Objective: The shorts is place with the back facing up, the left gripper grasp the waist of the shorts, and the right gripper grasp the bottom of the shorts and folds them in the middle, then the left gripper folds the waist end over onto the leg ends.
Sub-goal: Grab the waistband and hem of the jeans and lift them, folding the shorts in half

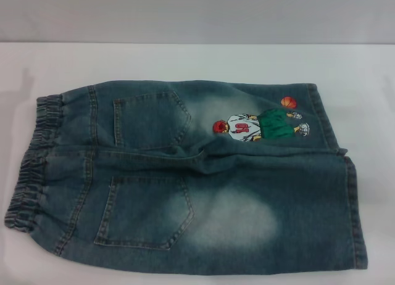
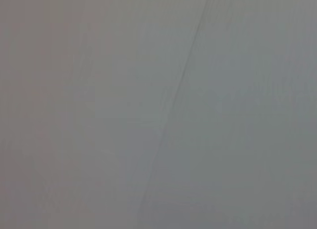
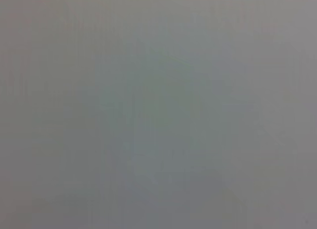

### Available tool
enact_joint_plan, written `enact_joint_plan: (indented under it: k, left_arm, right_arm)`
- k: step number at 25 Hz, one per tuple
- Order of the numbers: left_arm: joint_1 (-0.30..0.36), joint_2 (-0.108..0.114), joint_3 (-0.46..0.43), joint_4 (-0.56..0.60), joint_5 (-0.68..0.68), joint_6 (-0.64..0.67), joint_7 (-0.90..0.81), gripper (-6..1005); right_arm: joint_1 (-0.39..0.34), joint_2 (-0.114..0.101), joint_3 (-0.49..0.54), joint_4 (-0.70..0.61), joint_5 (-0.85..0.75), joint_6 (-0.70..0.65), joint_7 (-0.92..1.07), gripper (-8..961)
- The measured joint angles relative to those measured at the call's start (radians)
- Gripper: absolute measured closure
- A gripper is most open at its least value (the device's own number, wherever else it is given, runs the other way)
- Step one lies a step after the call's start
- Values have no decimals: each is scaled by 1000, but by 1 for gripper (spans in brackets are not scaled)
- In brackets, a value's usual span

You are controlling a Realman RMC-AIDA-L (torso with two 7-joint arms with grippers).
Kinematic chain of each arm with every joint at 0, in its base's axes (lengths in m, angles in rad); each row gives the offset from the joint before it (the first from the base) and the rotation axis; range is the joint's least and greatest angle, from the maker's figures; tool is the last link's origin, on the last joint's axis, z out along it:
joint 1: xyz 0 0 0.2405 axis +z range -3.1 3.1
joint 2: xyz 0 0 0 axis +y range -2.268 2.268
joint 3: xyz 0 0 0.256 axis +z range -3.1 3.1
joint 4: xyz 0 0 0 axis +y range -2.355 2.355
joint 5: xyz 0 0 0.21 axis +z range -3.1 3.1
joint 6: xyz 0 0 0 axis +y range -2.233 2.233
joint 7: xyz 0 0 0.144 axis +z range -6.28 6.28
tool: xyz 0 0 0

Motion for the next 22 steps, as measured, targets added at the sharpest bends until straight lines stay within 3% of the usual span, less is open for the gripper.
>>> enact_joint_plan:
  k: [12, 17, 20, 22]
  left_arm:
    - [-28, -1, 11, -19, 8, -25, -14, 154]
    - [-29, 1, 27, -30, 10, -24, -27, 155]
    - [-11, 12, 113, -2, 24, -24, -110, 154]
    - [2, 32, 203, 38, 66, -33, -206, 154]
  right_arm:
    - [-3, -1, 11, 21, 13, 12, -2, 301]
    - [1, 2, 30, 62, 120, -41, -7, 301]
    - [6, 2, 22, 89, 160, -72, -15, 301]
    - [7, 2, 14, 93, 159, -69, -15, 301]
